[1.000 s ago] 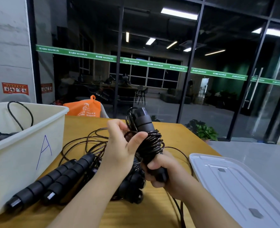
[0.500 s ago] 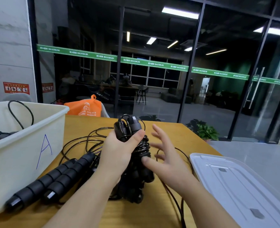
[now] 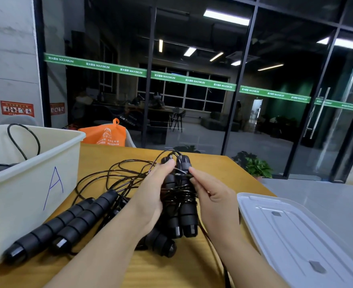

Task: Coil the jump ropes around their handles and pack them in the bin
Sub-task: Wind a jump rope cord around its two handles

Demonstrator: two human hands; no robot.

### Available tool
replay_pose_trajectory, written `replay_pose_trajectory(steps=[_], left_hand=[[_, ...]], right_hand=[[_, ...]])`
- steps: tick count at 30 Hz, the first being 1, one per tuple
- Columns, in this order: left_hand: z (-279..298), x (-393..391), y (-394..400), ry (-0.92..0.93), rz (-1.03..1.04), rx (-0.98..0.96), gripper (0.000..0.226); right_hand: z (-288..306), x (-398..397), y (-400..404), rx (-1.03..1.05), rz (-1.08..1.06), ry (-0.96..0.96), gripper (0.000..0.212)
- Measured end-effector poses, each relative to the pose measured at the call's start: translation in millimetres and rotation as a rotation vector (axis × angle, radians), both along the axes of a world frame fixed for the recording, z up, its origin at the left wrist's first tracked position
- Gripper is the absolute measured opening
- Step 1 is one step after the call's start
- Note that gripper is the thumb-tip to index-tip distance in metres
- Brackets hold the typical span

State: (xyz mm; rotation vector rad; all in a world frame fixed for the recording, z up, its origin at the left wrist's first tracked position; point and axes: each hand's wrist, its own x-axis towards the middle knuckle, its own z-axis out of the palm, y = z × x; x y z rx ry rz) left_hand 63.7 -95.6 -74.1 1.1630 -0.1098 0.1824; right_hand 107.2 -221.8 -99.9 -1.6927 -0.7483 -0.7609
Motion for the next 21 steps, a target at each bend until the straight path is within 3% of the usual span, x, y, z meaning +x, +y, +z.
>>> replay_pose_trajectory(steps=[3, 8, 13, 15, 19, 21], left_hand=[[-1, 2, -5, 0.049, -0.028, -0.091, 0.039], [-14, 8, -8, 0.072, 0.171, -0.021, 0.023], [-15, 4, -15, 0.118, 0.215, -0.067, 0.013], [-18, 5, -15, 0.089, 0.2, -0.033, 0.017], [-19, 4, -18, 0.073, 0.14, 0.103, 0.048], [-19, 4, -20, 0.068, 0.189, 0.13, 0.04]], right_hand=[[-2, 7, -5, -0.021, -0.05, 0.017, 0.032], [0, 1, 2, -0.054, -0.175, -0.106, 0.021], [1, -1, 1, -0.045, -0.161, 0.026, 0.017], [0, 0, 1, -0.074, -0.188, 0.08, 0.019], [-1, 6, -2, -0.046, -0.16, 0.236, 0.021], [-1, 6, -3, -0.032, -0.151, 0.277, 0.019]])
